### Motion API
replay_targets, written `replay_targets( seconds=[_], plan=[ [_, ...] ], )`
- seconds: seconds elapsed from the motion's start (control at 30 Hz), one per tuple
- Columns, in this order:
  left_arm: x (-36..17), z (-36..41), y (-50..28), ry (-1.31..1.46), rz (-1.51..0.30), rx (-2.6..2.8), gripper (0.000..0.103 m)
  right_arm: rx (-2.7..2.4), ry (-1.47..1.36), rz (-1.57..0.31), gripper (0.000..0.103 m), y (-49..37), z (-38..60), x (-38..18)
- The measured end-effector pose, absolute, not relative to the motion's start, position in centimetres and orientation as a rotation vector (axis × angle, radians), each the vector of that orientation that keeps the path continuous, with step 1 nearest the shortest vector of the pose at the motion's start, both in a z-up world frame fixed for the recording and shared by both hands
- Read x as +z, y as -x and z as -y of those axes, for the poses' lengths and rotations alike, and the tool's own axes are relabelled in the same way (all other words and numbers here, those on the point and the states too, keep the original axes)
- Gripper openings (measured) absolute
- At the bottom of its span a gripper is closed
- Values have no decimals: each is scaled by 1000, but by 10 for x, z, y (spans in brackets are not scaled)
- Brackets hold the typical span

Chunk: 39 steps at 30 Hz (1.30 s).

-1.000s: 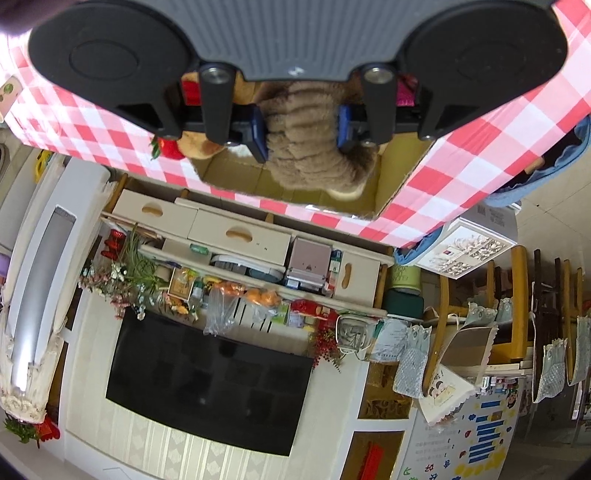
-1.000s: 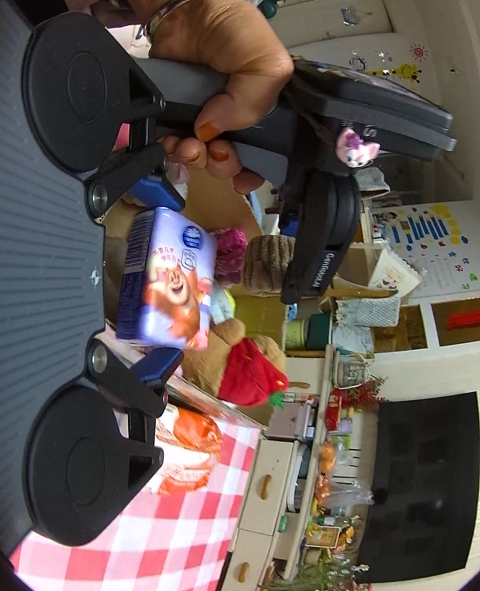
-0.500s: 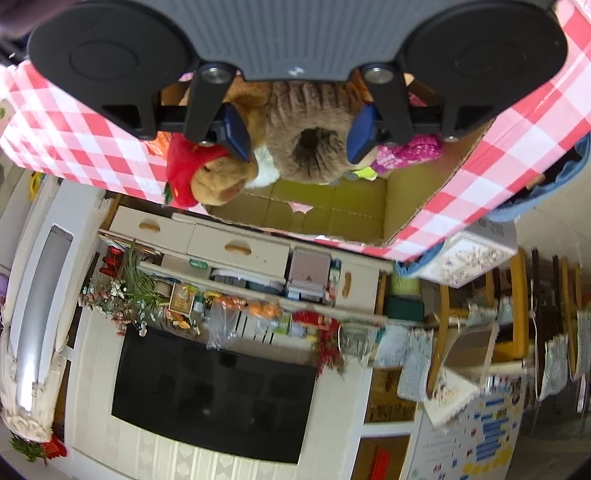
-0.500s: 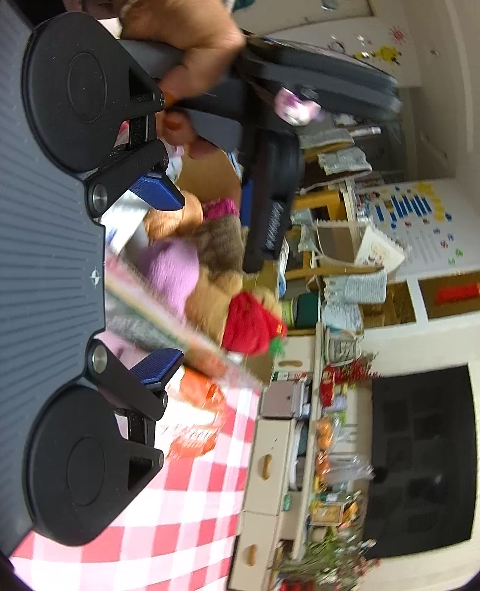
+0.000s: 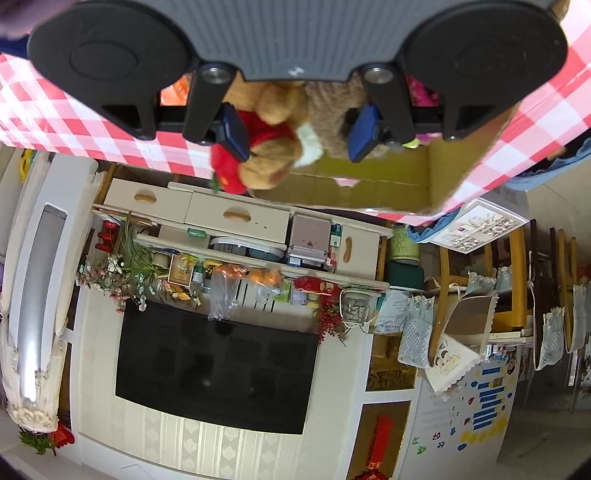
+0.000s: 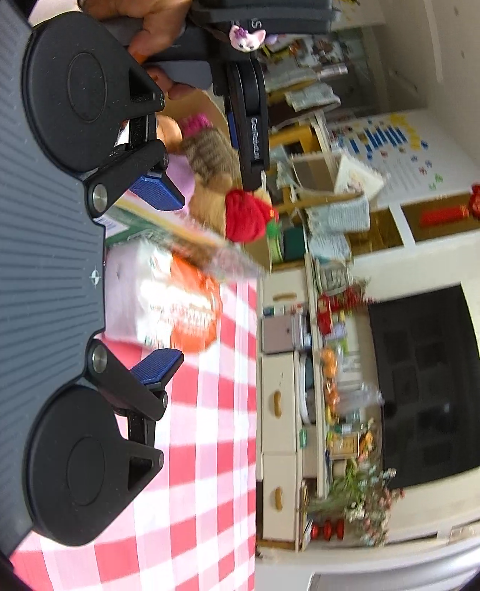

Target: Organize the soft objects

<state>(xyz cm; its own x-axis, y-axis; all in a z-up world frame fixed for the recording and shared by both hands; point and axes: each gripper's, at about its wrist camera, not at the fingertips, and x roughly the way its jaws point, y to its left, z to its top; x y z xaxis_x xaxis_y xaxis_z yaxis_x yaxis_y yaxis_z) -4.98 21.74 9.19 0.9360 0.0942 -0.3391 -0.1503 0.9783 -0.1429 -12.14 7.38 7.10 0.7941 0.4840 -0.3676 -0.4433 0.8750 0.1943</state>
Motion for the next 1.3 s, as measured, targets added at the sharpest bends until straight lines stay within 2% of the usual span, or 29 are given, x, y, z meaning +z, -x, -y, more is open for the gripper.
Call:
replay_targets(
  seconds=[0.13, 0.27, 0.43, 0.5, 0.9, 1.3],
  plan=[
    [92, -209, 43, 154, -344, 131, 62, 454, -115, -452, 102, 111, -64, 64],
    [94, -207, 46, 138, -363, 132, 77, 433, -115, -476, 102, 106, -61, 60],
    [106, -199, 58, 112, -382, 151, 89, 411, -107, -486, 103, 105, -57, 64],
    [114, -198, 69, 128, -374, 157, 99, 408, -112, -494, 103, 105, -55, 67],
    [135, -193, 131, 119, -466, 287, 102, 410, -127, -509, 103, 130, -45, 101],
    [146, -191, 188, 113, -447, 318, 102, 455, -81, -482, 103, 178, -53, 126]
  ],
)
